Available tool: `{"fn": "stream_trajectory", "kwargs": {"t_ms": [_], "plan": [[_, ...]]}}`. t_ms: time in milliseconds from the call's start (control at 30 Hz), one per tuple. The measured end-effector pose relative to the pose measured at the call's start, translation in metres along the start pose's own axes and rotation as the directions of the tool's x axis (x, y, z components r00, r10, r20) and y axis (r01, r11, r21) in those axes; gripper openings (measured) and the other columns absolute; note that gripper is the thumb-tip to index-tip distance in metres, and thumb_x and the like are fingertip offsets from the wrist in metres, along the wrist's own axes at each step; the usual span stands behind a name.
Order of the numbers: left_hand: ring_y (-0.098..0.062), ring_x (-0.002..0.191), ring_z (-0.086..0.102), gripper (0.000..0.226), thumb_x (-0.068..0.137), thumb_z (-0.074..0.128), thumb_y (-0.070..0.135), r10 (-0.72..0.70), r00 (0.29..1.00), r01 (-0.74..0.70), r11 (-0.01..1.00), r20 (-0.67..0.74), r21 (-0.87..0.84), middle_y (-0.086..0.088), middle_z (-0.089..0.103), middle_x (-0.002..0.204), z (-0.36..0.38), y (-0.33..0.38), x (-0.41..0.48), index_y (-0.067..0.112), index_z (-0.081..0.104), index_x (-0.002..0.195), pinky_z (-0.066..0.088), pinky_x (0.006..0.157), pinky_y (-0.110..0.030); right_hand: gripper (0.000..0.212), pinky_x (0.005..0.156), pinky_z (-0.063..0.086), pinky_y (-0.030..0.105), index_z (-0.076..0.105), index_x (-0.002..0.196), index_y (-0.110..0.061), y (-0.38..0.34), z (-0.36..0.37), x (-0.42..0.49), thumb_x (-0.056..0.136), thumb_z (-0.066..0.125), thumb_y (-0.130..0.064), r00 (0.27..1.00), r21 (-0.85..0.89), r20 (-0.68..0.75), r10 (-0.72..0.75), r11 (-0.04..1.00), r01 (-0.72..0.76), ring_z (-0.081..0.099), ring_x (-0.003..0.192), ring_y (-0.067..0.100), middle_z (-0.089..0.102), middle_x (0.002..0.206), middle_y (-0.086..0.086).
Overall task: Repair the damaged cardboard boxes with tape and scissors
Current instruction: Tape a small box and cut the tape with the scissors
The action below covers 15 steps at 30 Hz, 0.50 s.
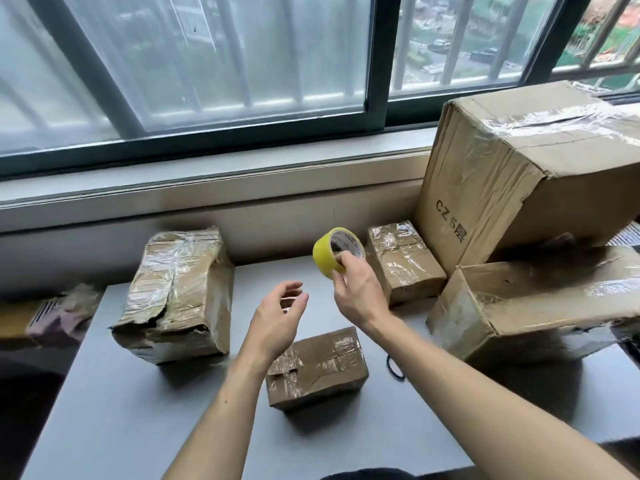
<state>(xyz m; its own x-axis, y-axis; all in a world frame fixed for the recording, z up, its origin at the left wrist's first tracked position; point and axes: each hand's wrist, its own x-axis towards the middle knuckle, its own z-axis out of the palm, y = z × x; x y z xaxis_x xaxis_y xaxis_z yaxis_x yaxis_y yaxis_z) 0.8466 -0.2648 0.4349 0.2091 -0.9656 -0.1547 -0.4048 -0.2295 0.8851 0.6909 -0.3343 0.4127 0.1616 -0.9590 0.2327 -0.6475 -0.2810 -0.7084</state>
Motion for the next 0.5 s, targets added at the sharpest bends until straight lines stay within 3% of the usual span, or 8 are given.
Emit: {"fn": "stream_trajectory", "kwargs": {"t_ms": [67,200,300,400,500], "plan": [[0.012,0.099,0.058,0.024,0.097,0.06,0.029,0.002,1.0,-0.003,0.997,-0.013,-0.075,0.013,0.065,0.115,-0.01,-0.003,-0.012,0.025,0.061,0.121,0.049,0.084,-0.016,0.007,0.079,0.043,0.038,0.059,0.097,-0.011,-0.018,0.0,-0.022,0.093,0.055,-0.006,0.999,0.148,0.034,-0.032,0.989,0.027,0.056,0.089,0.026,0.064,0.092,0.006],[0.01,0.103,0.059,0.029,0.099,0.056,0.031,0.009,1.0,-0.009,0.987,-0.001,-0.163,0.012,0.063,0.124,-0.028,-0.019,-0.031,0.025,0.058,0.128,0.052,0.093,-0.027,0.014,0.076,0.04,0.013,0.059,0.098,-0.02,-0.053,-0.003,-0.068,0.094,0.062,-0.007,0.997,0.297,0.074,-0.001,0.955,-0.021,0.055,0.083,-0.002,0.06,0.085,-0.014],[-0.005,0.121,0.056,0.032,0.103,0.048,0.027,-0.001,1.0,0.002,0.968,0.004,-0.251,0.011,0.057,0.135,-0.034,-0.032,-0.043,0.026,0.053,0.135,0.045,0.106,-0.035,0.009,0.084,0.047,0.023,0.063,0.102,-0.017,-0.069,-0.002,-0.097,0.093,0.063,-0.013,0.988,0.464,0.137,0.076,0.876,-0.132,0.061,0.089,0.011,0.068,0.092,-0.002],[-0.009,0.126,0.053,0.036,0.105,0.041,0.009,-0.008,1.0,0.015,0.927,0.022,-0.375,0.009,0.052,0.141,-0.036,-0.039,-0.054,0.025,0.05,0.137,0.042,0.11,-0.035,0.011,0.083,0.051,0.026,0.064,0.108,-0.008,-0.086,-0.004,-0.118,0.097,0.062,-0.006,0.963,0.695,0.201,0.178,0.668,-0.268,0.064,0.091,0.016,0.07,0.099,0.007],[-0.005,0.118,0.057,0.055,0.095,0.037,-0.016,0.036,0.998,-0.003,0.875,0.059,-0.484,0.003,0.055,0.138,-0.045,-0.037,-0.067,0.019,0.05,0.135,0.048,0.093,-0.02,0.019,0.081,0.055,0.026,0.061,0.111,-0.001,-0.104,-0.01,-0.127,0.093,0.061,-0.006,0.913,0.872,0.311,0.264,0.302,-0.384,0.067,0.089,0.017,0.07,0.099,0.012]]}}
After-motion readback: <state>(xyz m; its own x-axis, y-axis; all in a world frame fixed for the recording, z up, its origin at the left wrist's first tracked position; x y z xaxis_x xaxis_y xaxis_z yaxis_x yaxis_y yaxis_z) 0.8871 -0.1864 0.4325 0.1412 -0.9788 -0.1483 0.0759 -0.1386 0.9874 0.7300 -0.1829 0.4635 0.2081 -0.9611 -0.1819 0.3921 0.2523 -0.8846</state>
